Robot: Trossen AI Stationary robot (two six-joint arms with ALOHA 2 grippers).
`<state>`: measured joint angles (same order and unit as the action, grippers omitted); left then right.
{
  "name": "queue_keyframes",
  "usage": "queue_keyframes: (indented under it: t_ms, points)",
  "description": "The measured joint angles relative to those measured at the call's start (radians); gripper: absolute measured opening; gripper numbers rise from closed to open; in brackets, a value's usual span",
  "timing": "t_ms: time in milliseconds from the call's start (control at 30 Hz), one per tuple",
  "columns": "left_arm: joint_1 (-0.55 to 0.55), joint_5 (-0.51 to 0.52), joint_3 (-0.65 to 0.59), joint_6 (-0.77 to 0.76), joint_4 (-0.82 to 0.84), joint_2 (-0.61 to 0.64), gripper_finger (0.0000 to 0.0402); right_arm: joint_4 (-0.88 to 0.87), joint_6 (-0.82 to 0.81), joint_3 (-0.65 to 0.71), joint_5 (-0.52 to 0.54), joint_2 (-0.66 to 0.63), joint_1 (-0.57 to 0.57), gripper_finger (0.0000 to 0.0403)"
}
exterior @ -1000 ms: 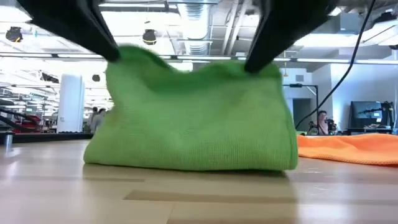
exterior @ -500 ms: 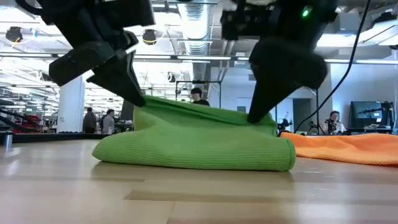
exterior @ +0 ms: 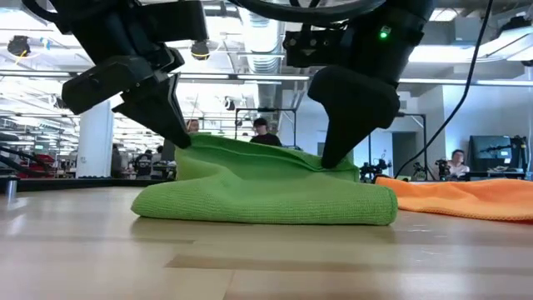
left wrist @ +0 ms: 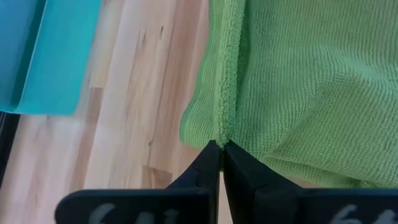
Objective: Roll microfiber towels into tight, uniform cylinder then place into a basket
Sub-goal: Fold the green microfiber towel
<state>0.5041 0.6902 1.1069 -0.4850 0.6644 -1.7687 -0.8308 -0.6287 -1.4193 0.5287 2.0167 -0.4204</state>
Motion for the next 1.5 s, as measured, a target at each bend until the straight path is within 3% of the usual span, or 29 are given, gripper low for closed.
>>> queue_keyframes:
  t_ms: [433,600,800,1033,1267,1500]
  points:
    - [0.000,-0.020,0.000,-0.035,0.072,0.000,0.0103,0.002,0.008,0.000,-0.015,0.000,0.032,0.0014]
    - [0.002,-0.129,0.000,-0.061,0.086,0.000,0.0125,0.002,0.009,0.000,-0.015,0.000,0.039,0.0047]
    - [0.035,-0.156,0.000,-0.053,0.038,0.000,0.0130,0.001,0.012,0.000,-0.005,0.000,0.047,0.0113]
    - [0.059,-0.129,0.000,0.018,-0.164,0.000,0.0130,-0.072,0.025,-0.018,-0.008,-0.009,0.058,0.0170]
    - [0.047,-0.070,0.001,0.040,-0.230,0.000,0.0130,-0.217,0.025,-0.037,-0.012,-0.022,0.016,0.0175]
    - [0.024,-0.085,0.001,0.039,-0.241,0.000,0.0130,-0.181,-0.054,0.006,-0.006,-0.026,-0.094,0.0157]
